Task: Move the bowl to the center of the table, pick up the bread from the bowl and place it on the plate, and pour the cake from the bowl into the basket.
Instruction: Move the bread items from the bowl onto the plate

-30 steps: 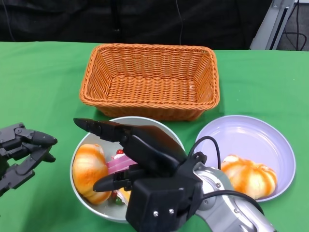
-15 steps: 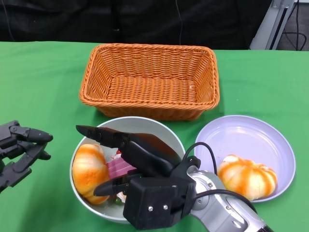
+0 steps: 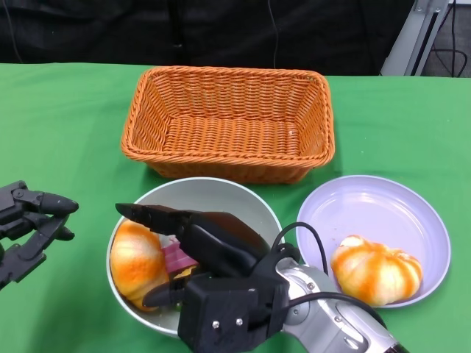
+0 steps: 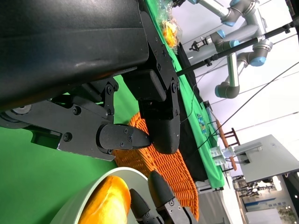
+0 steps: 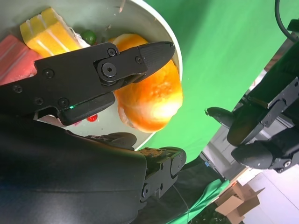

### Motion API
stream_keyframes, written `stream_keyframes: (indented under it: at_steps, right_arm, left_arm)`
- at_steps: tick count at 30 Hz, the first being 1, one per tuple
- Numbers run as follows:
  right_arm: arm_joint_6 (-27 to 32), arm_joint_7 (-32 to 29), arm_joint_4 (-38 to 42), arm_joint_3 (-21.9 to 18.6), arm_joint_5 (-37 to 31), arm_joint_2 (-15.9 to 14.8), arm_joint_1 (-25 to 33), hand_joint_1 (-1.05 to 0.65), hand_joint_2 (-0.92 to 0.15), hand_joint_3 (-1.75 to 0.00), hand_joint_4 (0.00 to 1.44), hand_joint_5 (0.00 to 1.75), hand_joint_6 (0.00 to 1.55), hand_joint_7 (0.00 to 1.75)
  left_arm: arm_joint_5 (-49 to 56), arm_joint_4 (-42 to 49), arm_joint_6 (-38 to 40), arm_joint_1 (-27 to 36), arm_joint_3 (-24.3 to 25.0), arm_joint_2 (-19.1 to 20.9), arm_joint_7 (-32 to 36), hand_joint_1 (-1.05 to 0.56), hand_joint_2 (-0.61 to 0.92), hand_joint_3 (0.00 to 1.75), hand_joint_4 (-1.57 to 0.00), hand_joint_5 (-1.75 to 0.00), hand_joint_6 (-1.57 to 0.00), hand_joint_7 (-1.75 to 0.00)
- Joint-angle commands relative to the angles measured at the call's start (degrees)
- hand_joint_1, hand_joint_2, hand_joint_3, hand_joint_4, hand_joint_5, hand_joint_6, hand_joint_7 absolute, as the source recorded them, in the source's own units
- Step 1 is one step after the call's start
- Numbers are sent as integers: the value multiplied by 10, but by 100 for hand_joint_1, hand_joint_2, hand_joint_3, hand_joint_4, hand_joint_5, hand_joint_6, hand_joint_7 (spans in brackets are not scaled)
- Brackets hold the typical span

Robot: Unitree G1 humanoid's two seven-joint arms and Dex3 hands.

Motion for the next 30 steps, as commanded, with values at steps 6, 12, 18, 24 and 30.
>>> stream_keyframes:
  at_steps: [6,12,18,24,30]
  right_arm:
    - [15,-4,3,10,-9,1,0,-87,-92,-7,21,0,20,2]
    - [17,-8,-5,18,-21,-3,6,-88,-92,-8,21,0,21,2]
    - [26,-16,-9,24,-34,-5,7,-88,-92,-9,23,1,22,1]
    - [35,-13,-11,26,-41,-5,9,-87,-92,-10,25,2,22,1]
    - [32,-12,-16,24,-40,-10,12,-84,-92,-11,37,8,26,2]
  left_arm:
    - [-1,-8,-12,5,3,12,2,-16,92,27,-83,-119,-96,-74]
    - [1,-8,-14,6,1,13,3,-15,92,27,-84,-121,-96,-75]
    - [0,-5,-15,6,1,14,0,-15,92,28,-83,-123,-95,-76]
    - [0,-1,-21,5,0,15,-1,-14,92,27,-82,-124,-95,-77]
    - [-6,0,-21,4,1,14,-2,-14,92,27,-82,-123,-95,-77]
